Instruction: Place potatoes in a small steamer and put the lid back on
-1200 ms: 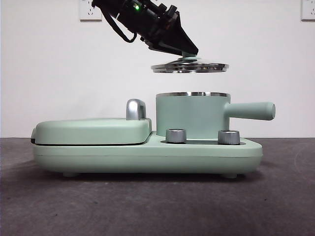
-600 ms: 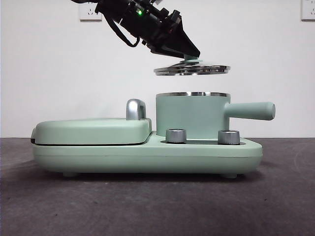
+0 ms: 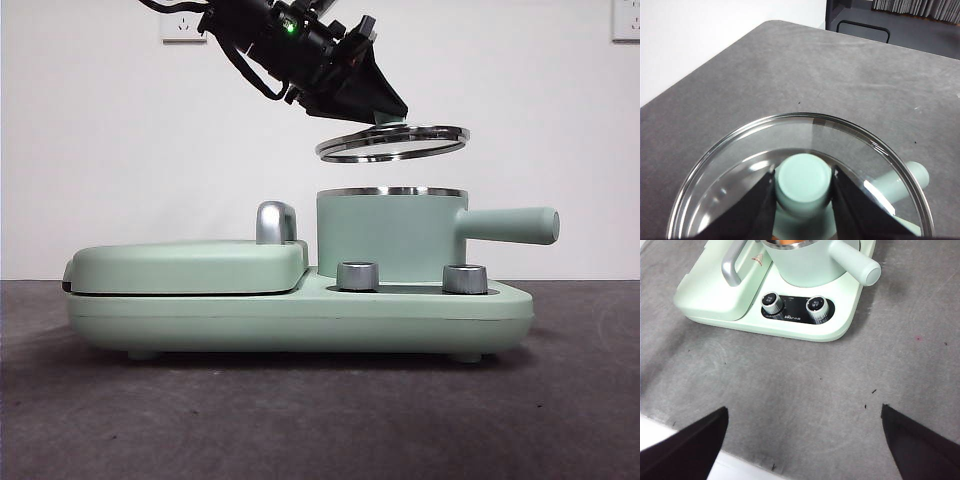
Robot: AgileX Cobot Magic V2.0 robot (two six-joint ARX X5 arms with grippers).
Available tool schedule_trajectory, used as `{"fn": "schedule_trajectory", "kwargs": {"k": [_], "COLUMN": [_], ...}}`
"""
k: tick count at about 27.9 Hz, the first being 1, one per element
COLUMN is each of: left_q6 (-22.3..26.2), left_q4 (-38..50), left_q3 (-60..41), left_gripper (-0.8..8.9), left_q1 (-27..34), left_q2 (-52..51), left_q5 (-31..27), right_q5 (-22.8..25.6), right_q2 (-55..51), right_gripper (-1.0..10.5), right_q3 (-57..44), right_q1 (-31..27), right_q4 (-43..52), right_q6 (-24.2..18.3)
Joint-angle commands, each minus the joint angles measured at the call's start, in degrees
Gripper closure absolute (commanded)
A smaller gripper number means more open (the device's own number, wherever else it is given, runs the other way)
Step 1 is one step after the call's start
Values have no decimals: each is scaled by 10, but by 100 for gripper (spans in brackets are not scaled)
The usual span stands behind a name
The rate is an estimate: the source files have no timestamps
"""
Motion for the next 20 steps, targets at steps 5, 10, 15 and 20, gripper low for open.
{"fn": "schedule_trajectory", "kwargs": {"k": [5, 10, 15, 20], "left_q6": [-6, -4, 5, 36], "left_q4": [14, 24, 22, 22], "left_q3": [21, 21, 21, 21], "left_gripper": [808, 808, 808, 808], "left_q1": [-4, -4, -4, -7], "left_q2": [30, 44, 55, 56], "left_q5": [1, 1, 1, -8], "right_q5": [1, 1, 2, 3], "right_q2": [0, 0, 0, 0], "right_gripper": [472, 472, 472, 472], "right_q3": [5, 5, 5, 5], "right_q1": [3, 3, 3, 3], "right_q4": [2, 2, 2, 2], "right_q6": [6, 6, 6, 6]}}
